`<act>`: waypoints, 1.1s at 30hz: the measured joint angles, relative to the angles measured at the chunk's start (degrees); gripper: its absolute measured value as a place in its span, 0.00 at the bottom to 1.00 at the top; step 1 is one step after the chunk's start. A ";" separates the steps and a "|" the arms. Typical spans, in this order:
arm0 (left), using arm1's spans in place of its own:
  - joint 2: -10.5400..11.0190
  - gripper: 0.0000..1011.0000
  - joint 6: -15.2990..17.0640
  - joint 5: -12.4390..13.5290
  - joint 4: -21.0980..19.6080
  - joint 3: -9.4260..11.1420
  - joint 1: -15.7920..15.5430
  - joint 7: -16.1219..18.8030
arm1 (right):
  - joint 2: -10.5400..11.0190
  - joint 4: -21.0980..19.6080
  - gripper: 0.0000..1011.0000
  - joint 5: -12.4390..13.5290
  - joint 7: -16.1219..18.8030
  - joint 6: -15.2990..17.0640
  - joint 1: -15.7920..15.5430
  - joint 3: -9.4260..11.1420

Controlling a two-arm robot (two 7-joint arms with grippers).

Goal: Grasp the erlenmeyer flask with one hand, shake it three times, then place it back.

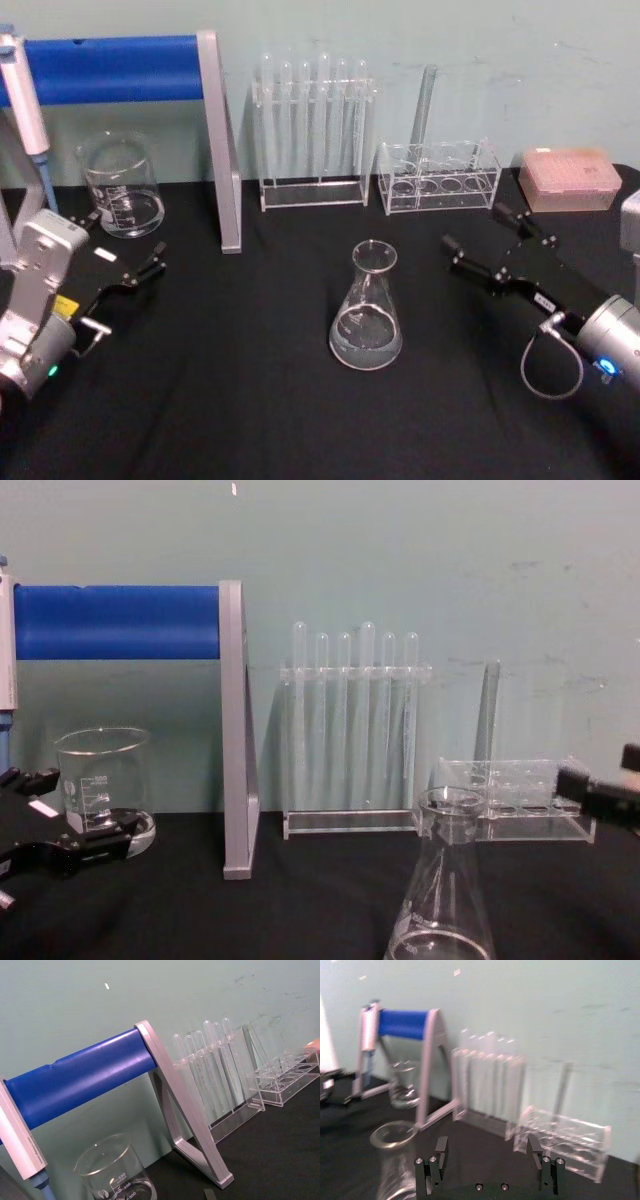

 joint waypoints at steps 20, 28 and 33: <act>0.00 0.99 0.00 0.00 0.00 0.00 0.00 0.00 | -10.25 4.61 0.99 -9.55 -18.40 5.43 2.93 2.48; 0.00 0.99 0.00 0.00 0.00 0.00 0.00 0.00 | -11.57 7.46 0.99 -11.81 -18.88 7.55 4.28 2.30; 0.00 0.99 0.00 0.00 0.00 0.00 0.00 0.00 | -12.04 8.40 0.99 -12.74 -19.04 8.51 4.47 2.56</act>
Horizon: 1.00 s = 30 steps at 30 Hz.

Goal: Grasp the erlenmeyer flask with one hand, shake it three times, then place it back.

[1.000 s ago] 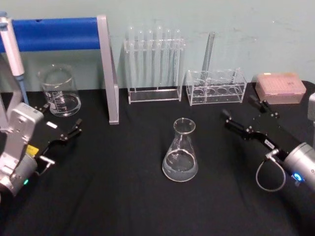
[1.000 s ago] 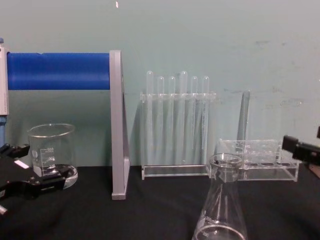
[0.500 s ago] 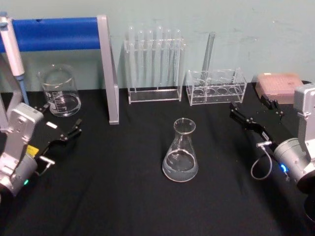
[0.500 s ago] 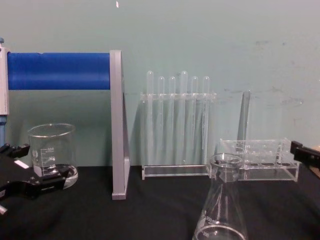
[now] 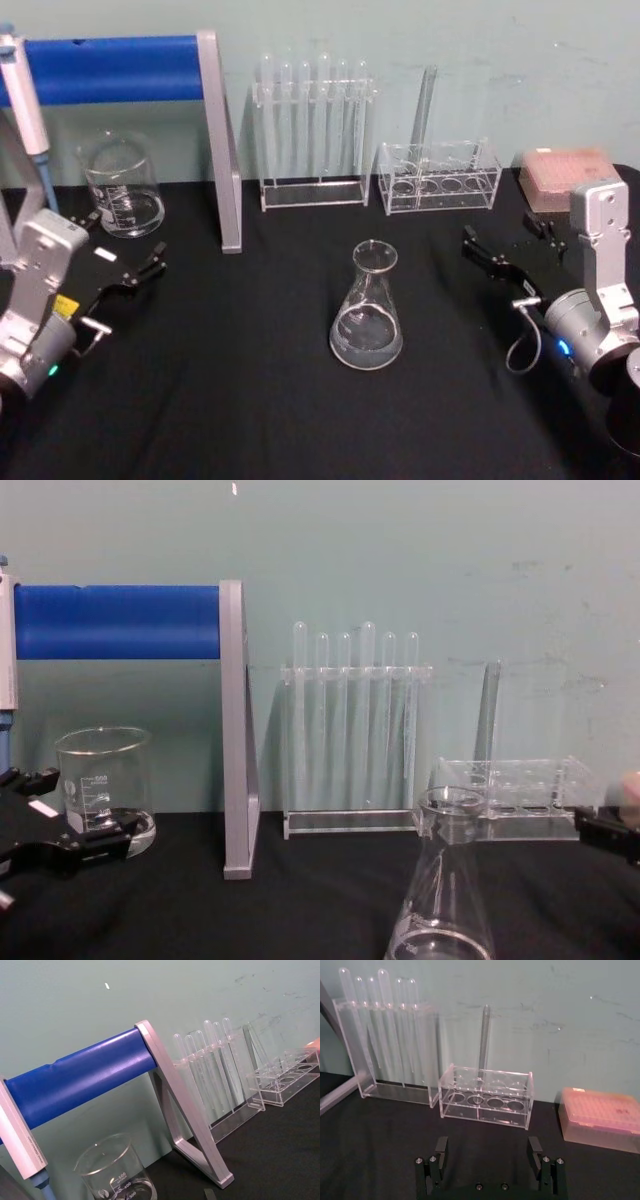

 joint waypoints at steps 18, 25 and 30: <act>0.00 0.99 0.00 0.00 0.00 0.00 0.00 0.00 | -0.47 0.03 0.99 -1.41 2.12 1.63 -0.51 1.12; 0.00 0.99 0.00 0.00 0.00 0.00 0.00 0.00 | -0.47 0.02 0.99 -1.41 1.93 1.61 -0.50 1.11; 0.00 0.99 0.00 0.00 0.00 0.00 0.00 0.00 | -0.47 0.02 0.99 -1.40 1.81 1.58 -0.48 1.09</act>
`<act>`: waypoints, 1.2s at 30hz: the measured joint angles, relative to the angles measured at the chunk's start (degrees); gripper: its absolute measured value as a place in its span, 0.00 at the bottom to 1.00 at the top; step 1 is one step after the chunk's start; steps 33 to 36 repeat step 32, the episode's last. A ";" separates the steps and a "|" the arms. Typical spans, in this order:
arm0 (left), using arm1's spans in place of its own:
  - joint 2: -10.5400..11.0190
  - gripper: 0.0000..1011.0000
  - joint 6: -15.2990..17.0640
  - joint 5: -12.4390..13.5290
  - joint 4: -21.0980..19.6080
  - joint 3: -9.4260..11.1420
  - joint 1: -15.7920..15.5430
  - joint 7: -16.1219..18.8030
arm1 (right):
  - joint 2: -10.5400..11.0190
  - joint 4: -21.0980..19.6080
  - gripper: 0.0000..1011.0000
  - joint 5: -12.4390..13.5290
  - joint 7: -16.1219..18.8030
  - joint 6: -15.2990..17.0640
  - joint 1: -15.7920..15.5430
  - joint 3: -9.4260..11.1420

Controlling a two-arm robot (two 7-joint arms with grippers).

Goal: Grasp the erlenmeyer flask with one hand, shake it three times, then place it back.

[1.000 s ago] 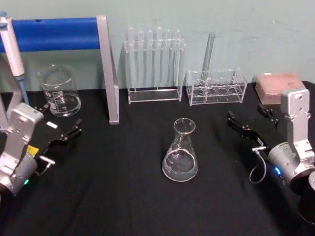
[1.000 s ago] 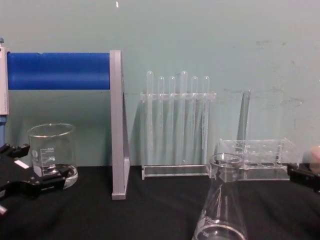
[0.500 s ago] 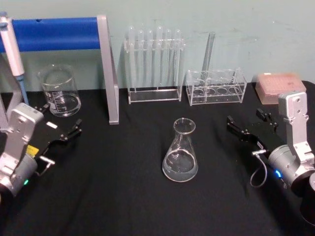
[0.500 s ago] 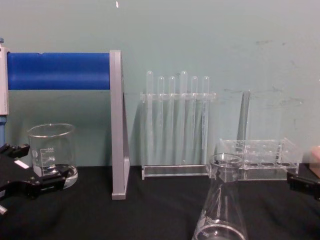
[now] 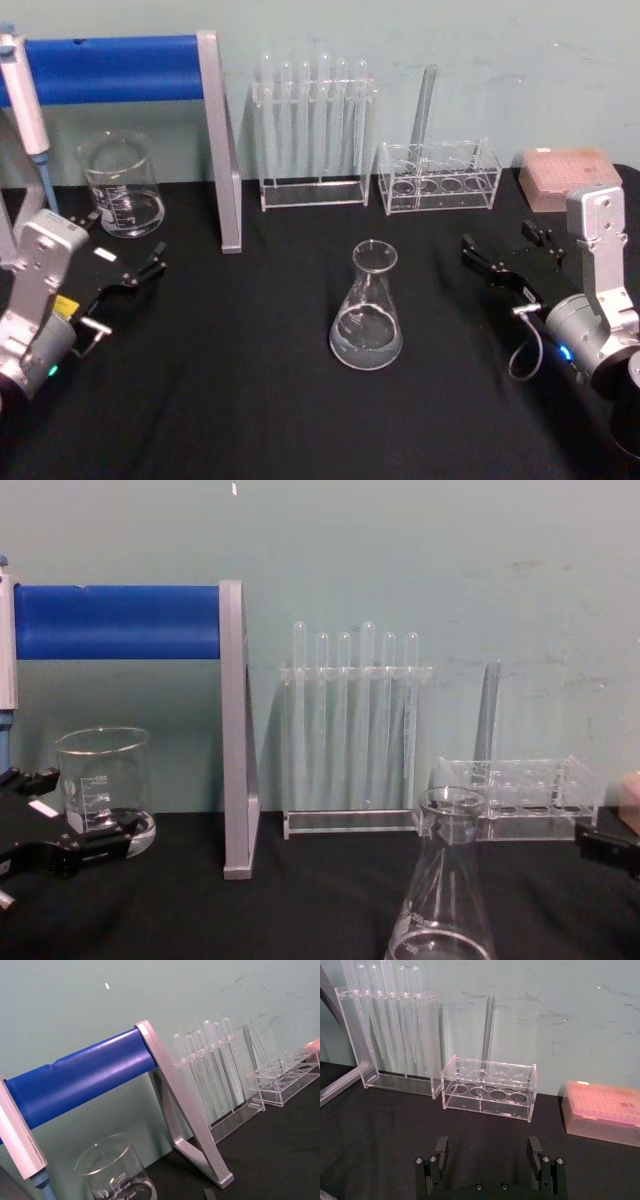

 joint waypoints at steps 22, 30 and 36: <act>0.00 0.99 0.00 0.00 0.00 0.00 0.00 0.00 | 0.00 0.00 0.99 0.03 -0.17 -0.02 0.00 -0.06; 0.00 0.99 0.00 0.00 0.00 0.00 0.00 0.00 | 0.00 0.00 0.99 0.03 -0.20 -0.01 0.00 -0.06; 0.00 0.99 0.00 0.00 0.00 0.00 0.00 0.00 | 0.00 0.00 0.99 0.03 -0.20 -0.02 0.00 -0.06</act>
